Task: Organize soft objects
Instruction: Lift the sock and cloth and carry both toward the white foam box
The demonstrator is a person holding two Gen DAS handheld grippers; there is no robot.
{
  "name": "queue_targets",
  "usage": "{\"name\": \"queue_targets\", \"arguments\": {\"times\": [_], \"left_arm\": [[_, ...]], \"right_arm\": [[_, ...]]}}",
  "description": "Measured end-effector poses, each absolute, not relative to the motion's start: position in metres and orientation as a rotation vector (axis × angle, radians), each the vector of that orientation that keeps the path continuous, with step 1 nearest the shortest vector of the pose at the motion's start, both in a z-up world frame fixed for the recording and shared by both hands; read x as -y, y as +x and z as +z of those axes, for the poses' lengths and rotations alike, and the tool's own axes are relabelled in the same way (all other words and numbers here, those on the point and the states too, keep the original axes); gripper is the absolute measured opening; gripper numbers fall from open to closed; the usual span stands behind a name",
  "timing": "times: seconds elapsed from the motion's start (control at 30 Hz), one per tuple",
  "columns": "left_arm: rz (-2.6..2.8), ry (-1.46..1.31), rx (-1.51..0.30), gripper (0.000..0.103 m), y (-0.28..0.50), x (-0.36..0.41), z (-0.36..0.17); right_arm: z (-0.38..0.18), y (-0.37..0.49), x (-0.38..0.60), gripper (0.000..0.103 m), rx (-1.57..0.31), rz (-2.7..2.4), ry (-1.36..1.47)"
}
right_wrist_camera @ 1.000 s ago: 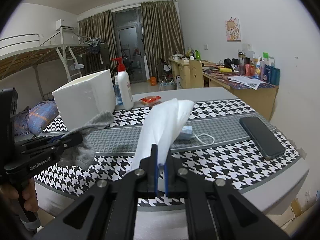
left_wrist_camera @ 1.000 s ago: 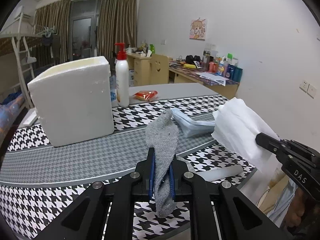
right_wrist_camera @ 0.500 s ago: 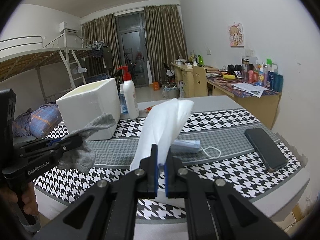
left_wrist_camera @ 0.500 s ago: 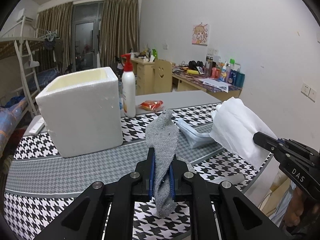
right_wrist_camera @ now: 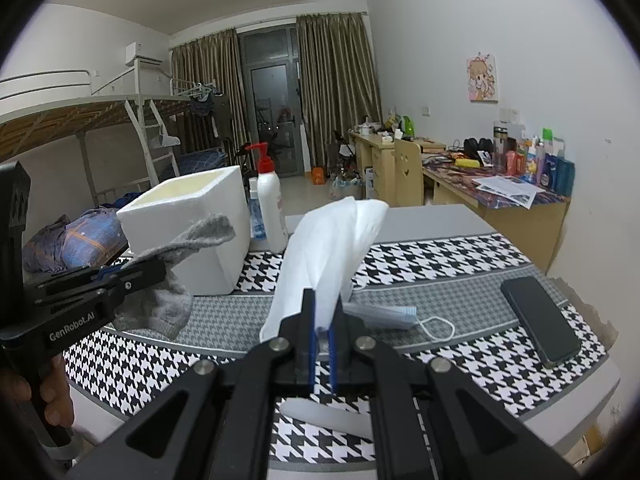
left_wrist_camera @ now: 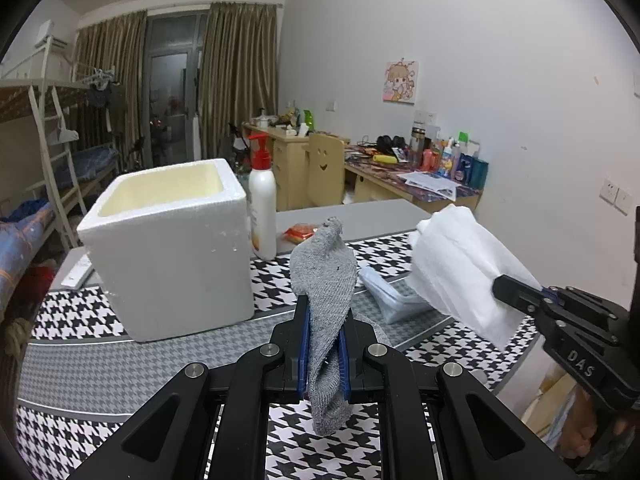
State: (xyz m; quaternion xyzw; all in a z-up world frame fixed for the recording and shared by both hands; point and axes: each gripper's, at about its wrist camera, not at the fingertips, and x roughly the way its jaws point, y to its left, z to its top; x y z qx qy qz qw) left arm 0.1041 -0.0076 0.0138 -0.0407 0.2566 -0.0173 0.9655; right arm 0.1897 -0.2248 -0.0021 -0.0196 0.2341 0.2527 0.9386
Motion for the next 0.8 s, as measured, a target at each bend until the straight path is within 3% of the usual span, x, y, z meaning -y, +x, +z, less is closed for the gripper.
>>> {"name": "queue_targets", "arguments": {"times": [0.8], "left_arm": [[-0.023, -0.059, -0.451, 0.013, 0.112, -0.011, 0.051]], "right_arm": [[0.026, 0.198, 0.198, 0.007, -0.403, 0.547, -0.08]]}}
